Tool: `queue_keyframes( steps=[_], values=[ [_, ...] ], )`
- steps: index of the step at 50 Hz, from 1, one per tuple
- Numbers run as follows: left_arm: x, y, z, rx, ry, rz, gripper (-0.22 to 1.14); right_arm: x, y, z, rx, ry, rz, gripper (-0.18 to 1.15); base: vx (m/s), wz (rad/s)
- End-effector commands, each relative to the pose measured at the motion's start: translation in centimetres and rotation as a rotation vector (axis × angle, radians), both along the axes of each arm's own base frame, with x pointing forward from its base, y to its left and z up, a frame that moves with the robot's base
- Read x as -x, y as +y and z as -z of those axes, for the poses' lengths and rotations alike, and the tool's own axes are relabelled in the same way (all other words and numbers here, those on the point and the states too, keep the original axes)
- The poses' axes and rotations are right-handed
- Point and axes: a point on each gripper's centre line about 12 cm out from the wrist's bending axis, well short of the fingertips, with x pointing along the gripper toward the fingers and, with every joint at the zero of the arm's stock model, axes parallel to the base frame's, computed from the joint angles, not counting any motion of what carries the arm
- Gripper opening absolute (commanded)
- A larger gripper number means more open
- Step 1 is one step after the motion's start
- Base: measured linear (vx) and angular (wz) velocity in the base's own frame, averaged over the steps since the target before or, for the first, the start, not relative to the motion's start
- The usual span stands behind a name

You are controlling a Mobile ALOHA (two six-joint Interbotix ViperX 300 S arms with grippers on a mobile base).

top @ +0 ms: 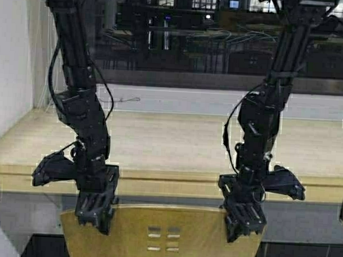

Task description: Push the chairs under the table

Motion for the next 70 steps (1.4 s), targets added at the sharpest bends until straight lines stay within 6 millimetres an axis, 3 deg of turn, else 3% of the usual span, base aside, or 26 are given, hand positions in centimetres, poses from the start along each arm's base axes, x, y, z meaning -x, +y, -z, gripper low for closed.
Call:
queue_keyframes(
  steps=[1,15,42,70],
  values=[
    [-2.4,-0.2,-0.3,0.002,-0.055,0.031,0.03,-1.9,1.4,0.4,-0.008,-0.046,-0.076,0.05,0.18,0.05],
    [-3.5,-0.2,0.0,0.002,-0.076,0.035,0.03,-3.7,2.2,0.8,-0.042,-0.066,-0.102,0.05,0.17,0.08],
    [-3.7,0.5,-0.1,-0.004,-0.072,0.065,0.03,-2.4,2.3,0.7,-0.028,-0.048,-0.106,0.05,0.18,0.01],
    [-4.2,0.3,0.0,0.002,-0.079,0.064,0.03,-3.1,1.7,0.6,0.02,-0.106,-0.074,0.05,0.06,0.01]
  ],
)
